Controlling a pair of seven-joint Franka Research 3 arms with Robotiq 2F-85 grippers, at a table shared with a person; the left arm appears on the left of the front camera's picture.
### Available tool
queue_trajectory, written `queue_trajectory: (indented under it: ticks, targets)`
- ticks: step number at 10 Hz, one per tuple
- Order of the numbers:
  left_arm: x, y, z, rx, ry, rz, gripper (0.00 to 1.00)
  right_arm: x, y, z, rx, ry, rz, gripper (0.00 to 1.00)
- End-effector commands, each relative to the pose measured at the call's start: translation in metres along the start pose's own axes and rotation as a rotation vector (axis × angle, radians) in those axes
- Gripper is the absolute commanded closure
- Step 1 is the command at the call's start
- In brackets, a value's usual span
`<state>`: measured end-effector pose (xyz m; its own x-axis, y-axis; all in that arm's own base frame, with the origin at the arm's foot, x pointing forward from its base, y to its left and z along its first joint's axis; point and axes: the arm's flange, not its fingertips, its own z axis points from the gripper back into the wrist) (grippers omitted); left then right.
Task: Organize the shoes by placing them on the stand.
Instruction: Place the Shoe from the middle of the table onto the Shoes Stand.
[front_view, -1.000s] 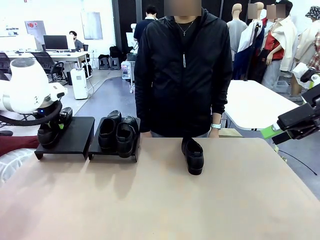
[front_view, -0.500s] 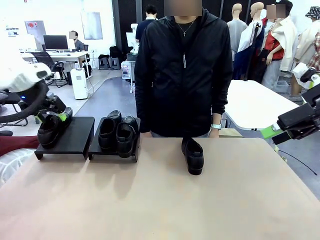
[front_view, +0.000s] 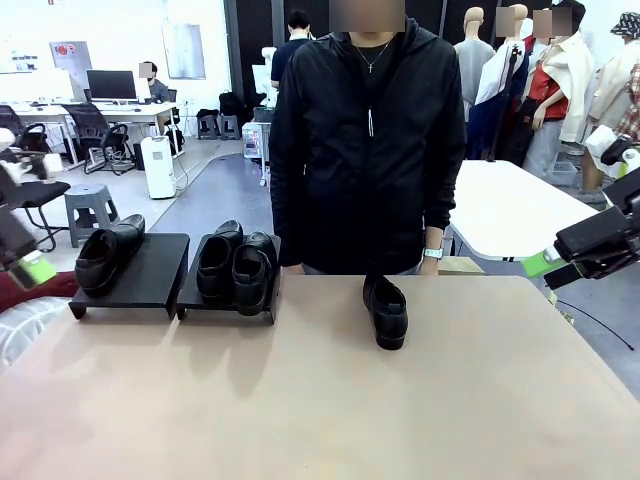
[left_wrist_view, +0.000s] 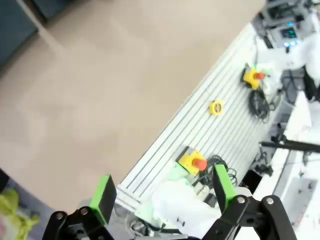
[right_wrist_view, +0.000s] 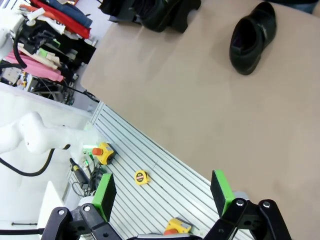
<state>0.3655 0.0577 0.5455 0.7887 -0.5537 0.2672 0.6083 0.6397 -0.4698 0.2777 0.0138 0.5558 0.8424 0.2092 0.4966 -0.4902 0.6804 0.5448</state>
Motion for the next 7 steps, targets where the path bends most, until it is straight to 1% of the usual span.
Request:
queue_trajectory:
  ticks: [1,2,7]
  targets:
    - [-0.030,-0.003,-0.010,-0.029,-0.196,0.013,0.00,0.001,-0.002,0.002,0.013,-0.006,0.026,0.00]
    - [0.000,0.000,0.000,0.000,0.000,0.000,0.00,0.001,-0.002,0.002,0.013,-0.006,0.026,0.00]
    - [0.000,0.000,0.000,0.000,0.000,0.000,0.00,0.001,-0.002,0.002,0.013,-0.006,0.026,0.00]
